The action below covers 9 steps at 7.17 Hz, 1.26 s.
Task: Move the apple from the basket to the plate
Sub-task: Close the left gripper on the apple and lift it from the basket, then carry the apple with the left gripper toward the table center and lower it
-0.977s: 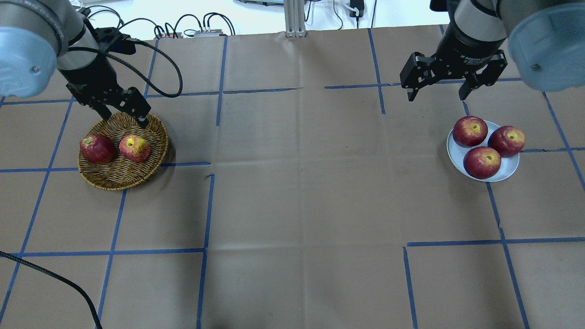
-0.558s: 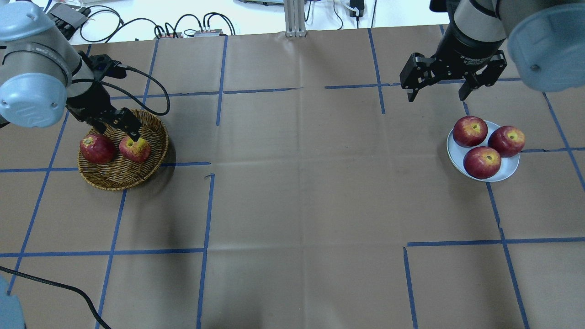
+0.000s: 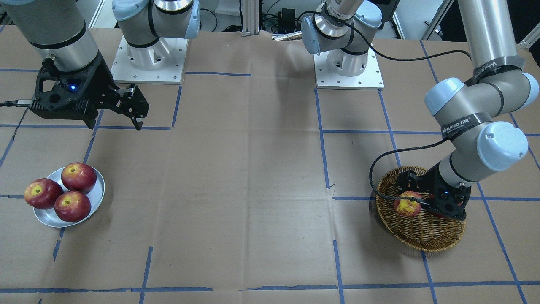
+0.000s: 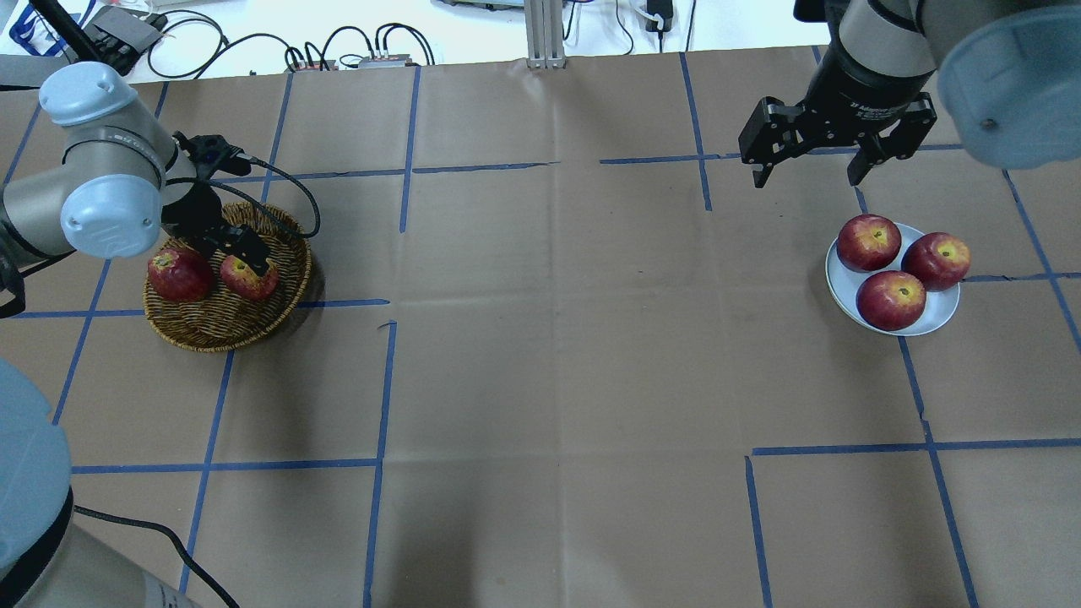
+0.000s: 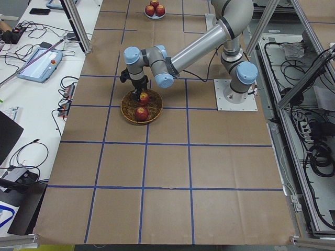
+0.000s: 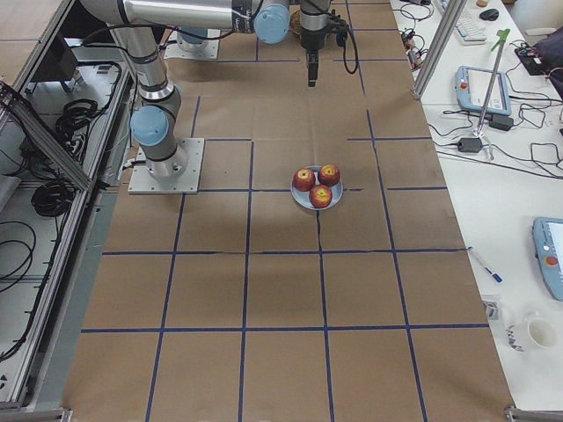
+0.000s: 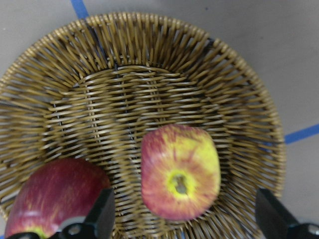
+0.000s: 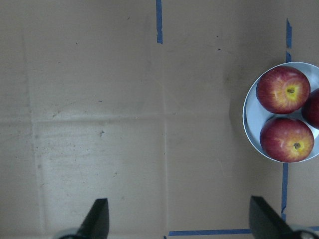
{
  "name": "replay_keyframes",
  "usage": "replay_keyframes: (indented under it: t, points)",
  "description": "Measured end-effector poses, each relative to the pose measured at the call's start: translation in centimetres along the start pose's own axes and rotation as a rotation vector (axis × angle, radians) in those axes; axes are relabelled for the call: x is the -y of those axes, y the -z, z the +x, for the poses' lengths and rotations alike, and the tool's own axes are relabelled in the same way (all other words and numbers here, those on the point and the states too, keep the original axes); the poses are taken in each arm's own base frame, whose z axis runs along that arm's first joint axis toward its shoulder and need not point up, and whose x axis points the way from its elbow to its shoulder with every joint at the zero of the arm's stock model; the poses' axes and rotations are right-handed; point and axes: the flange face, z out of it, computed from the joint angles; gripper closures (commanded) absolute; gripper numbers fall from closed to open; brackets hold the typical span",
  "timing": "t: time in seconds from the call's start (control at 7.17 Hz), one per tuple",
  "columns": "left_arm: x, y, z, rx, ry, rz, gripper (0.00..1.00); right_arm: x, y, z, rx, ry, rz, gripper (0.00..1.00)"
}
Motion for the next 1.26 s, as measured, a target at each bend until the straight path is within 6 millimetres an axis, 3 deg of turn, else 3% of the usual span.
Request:
replay_keyframes:
  t: [0.14,0.28,0.56,0.7,0.84,0.98,1.12,1.26]
  points:
    - [0.2,-1.1,-0.1,-0.009,0.0,-0.008,0.46,0.0,0.0,0.0,0.0,0.001,-0.001,0.0]
    - [0.2,-1.5,-0.1,-0.014,0.002,-0.012,0.62,0.0,-0.1,0.0,-0.001,0.003,-0.002,0.0]
    - [0.4,-1.0,0.2,-0.004,0.002,-0.012,0.68,0.0,0.0,0.0,0.0,0.005,0.0,0.0]
    - [0.6,0.6,1.1,0.006,0.006,-0.008,0.68,0.0,0.0,0.0,0.0,0.006,0.0,0.0]
    - [1.0,3.2,3.2,0.012,0.021,-0.002,0.68,0.0,0.0,0.0,0.0,0.006,0.0,0.0]
    - [1.8,5.9,7.0,0.018,0.038,0.007,0.68,0.0,0.0,0.0,0.0,0.006,0.0,0.0]
    - [3.0,8.0,12.3,0.019,0.063,0.021,0.67,0.0,0.0,0.0,0.0,0.006,0.001,0.0]
    - [4.2,8.9,17.7,0.004,0.106,0.036,0.67,0.0,0.0,0.0,0.0,0.006,0.001,0.0]
